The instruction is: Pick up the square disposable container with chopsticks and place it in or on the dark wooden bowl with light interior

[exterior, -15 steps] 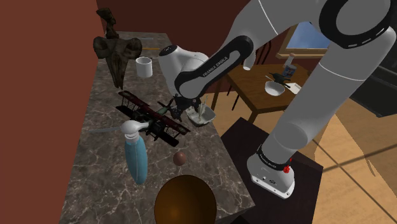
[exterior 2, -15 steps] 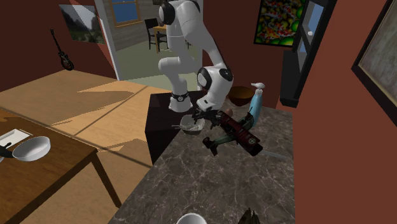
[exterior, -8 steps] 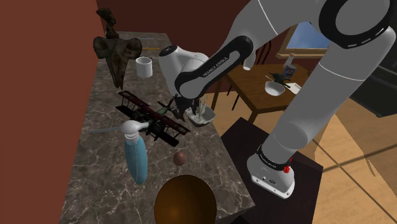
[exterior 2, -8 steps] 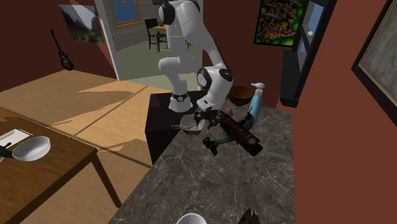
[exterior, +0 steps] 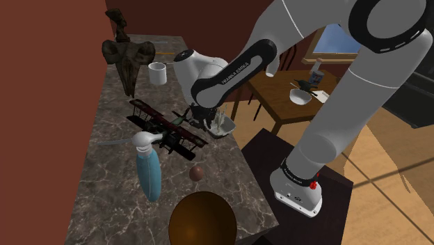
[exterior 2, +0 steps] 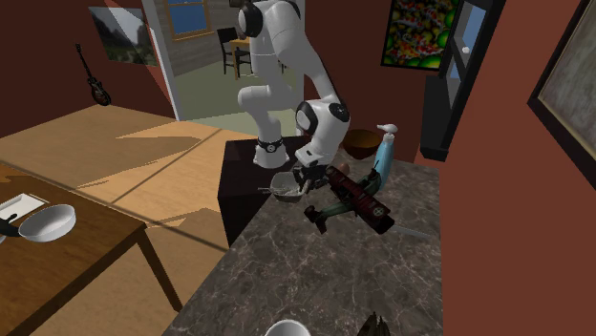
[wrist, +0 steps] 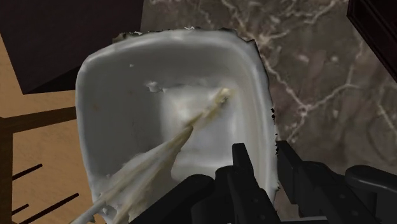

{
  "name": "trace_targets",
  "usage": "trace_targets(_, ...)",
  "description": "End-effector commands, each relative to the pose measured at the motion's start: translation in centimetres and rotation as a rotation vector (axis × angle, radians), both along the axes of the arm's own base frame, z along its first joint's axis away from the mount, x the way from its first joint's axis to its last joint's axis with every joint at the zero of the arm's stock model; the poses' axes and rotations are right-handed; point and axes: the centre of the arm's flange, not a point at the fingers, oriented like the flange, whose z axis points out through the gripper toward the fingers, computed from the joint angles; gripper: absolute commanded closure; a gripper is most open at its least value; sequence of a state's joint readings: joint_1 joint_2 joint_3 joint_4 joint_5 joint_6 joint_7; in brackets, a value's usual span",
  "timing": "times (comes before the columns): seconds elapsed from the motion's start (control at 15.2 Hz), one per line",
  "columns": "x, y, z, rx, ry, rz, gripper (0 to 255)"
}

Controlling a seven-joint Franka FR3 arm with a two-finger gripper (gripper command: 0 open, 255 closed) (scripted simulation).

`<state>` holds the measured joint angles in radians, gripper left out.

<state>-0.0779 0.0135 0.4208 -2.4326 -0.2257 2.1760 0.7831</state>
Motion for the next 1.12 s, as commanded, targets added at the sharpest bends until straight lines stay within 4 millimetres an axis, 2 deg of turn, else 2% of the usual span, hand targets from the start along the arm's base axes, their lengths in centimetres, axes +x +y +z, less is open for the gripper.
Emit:
trace_targets(0.0, 0.0, 0.0, 0.0, 0.0, 0.0, 0.0, 255)
trace_targets(1.06, 0.0, 0.0, 8.4, 0.0, 0.0, 0.0, 255)
